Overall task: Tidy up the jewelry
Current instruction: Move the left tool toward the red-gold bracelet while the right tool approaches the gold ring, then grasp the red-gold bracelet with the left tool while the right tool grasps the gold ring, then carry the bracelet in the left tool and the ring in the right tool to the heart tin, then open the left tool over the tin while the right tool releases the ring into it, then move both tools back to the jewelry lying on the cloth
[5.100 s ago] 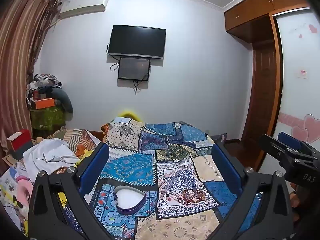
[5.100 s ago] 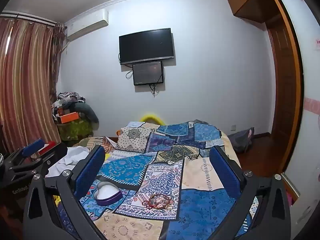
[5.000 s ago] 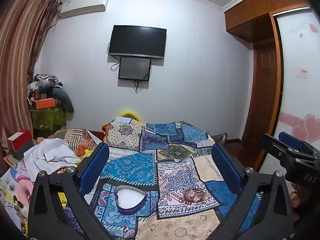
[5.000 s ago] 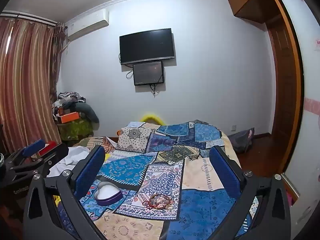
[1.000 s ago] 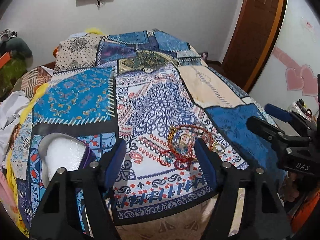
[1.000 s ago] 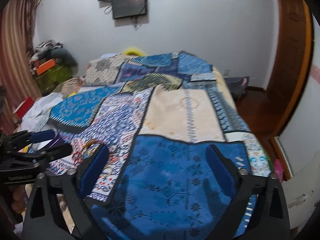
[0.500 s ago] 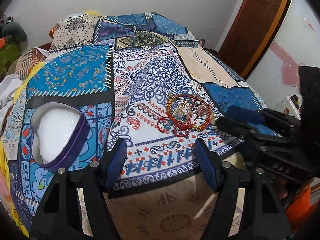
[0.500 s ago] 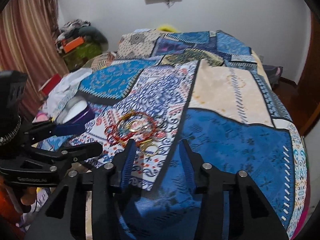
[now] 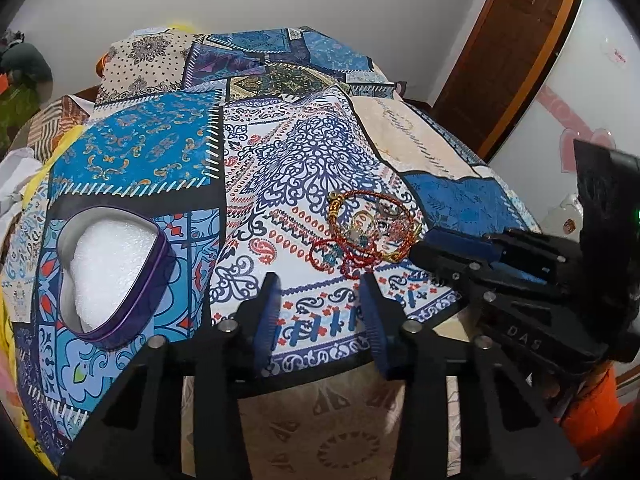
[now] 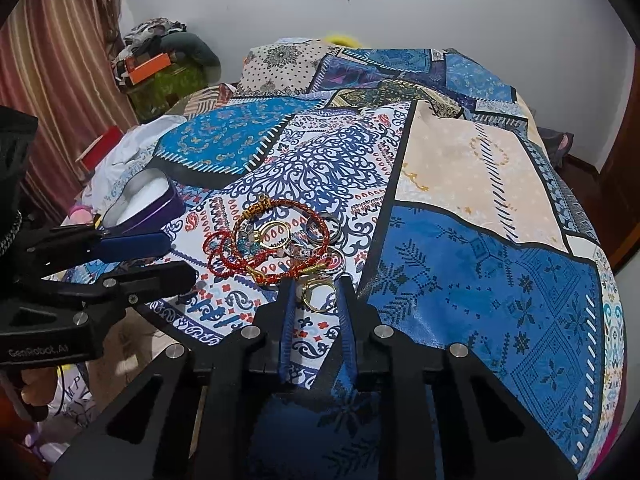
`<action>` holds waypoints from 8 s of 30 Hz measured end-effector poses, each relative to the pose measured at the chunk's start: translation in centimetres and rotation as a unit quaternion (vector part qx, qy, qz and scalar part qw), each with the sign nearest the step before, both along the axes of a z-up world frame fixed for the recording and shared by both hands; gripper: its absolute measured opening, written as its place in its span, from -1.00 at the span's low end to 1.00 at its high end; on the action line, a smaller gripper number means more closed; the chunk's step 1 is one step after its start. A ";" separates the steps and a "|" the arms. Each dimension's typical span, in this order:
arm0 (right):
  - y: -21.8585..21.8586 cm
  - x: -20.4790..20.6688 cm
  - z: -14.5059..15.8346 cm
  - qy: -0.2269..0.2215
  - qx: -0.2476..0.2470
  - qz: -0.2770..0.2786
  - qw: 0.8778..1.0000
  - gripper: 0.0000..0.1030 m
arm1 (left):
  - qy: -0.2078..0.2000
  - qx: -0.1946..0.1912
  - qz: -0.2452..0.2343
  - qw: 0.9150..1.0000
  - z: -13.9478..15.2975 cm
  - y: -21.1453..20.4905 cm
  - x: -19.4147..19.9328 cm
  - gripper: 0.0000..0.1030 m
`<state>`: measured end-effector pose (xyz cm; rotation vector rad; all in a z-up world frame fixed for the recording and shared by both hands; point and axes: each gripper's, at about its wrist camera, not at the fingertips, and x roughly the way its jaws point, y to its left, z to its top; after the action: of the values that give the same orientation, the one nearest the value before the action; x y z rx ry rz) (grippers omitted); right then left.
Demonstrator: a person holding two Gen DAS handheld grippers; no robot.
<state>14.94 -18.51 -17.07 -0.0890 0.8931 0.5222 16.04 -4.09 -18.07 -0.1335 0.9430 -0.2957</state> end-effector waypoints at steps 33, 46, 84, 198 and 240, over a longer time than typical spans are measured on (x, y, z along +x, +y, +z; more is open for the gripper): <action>-2.2 0.2 1.2 -0.015 -0.001 -0.036 0.999 -0.22 | -0.014 -0.027 -0.015 0.999 -0.2 -1.9 5.2 -0.90; -4.7 -0.1 2.2 -0.036 0.001 -0.075 0.997 -0.22 | -0.046 -0.021 -0.010 0.999 2.3 -0.7 2.6 -0.90; 1.0 -3.4 10.1 -0.106 0.051 -0.046 0.992 -0.62 | -0.148 -0.015 0.063 0.987 9.6 5.3 -4.9 -0.90; 1.7 -2.5 9.7 -0.119 0.003 -0.057 0.991 0.30 | -0.138 0.037 0.084 0.986 9.8 6.1 -4.0 0.18; 0.9 1.9 0.2 0.002 -0.025 -0.007 1.000 -0.22 | -0.018 0.029 -0.058 0.998 -1.4 -1.7 2.3 -0.56</action>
<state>16.89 -17.65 -16.90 -0.1272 0.9109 0.4874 18.30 -5.80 -19.43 -0.0198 0.9242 -0.3772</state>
